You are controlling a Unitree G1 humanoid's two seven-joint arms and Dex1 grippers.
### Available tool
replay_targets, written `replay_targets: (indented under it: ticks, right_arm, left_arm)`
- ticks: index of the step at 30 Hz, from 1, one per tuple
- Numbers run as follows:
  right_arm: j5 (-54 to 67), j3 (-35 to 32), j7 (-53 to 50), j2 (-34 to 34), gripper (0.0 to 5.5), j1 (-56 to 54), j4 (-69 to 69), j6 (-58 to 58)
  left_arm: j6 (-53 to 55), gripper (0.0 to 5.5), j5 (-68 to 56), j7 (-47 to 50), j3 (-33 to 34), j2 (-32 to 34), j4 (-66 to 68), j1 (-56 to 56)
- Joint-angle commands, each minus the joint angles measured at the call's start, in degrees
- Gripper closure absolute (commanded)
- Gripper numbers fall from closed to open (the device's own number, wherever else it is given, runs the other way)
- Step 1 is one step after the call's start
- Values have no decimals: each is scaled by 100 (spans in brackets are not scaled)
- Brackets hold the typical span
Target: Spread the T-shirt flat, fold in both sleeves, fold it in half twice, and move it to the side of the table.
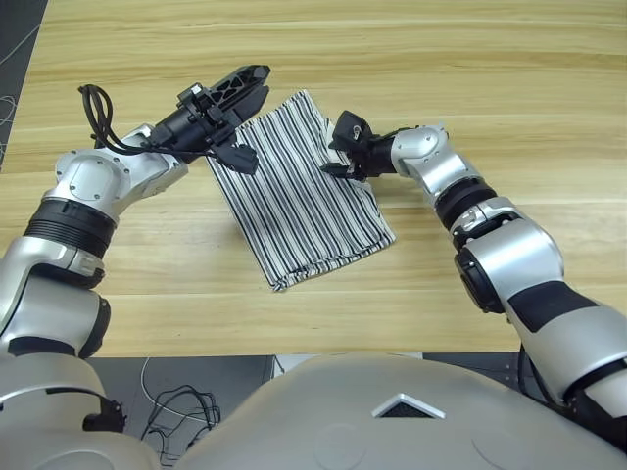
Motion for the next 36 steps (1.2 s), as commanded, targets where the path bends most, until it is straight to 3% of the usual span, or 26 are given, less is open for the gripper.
replay_targets:
  ticks: [1,5,10,17,22,26,33,36]
  right_arm:
    - [-635,242,-500,-191,317,62,366,132]
    - [-910,325,-510,-601,317,249,365,7]
    - [-787,236,232,-1194,317,667,-59,-390]
    - [-247,65,1398,-1679,317,1535,-2007,27]
    - [-242,20,1228,-1804,317,1866,-2872,640]
    - [121,-540,1046,-2039,317,1619,-3797,1041]
    - [1272,-1360,2492,-3088,317,1382,-4723,2053]
    - [1032,-1195,3045,-3693,287,1989,-4546,191]
  left_arm:
    - [65,298,107,-16,-18,-106,54,-81]
    - [77,298,110,-43,-8,-144,77,-82]
    - [22,298,38,-113,61,-141,73,-153]
    - [-85,298,-70,-205,144,-86,80,-193]
    - [-188,298,-195,-262,191,-104,115,-177]
    - [-495,298,-771,-590,409,-110,218,-114]
    - [-1156,298,-4399,-3644,1152,66,-13,733]
    - [-1008,256,-5088,-5136,924,614,-854,1722]
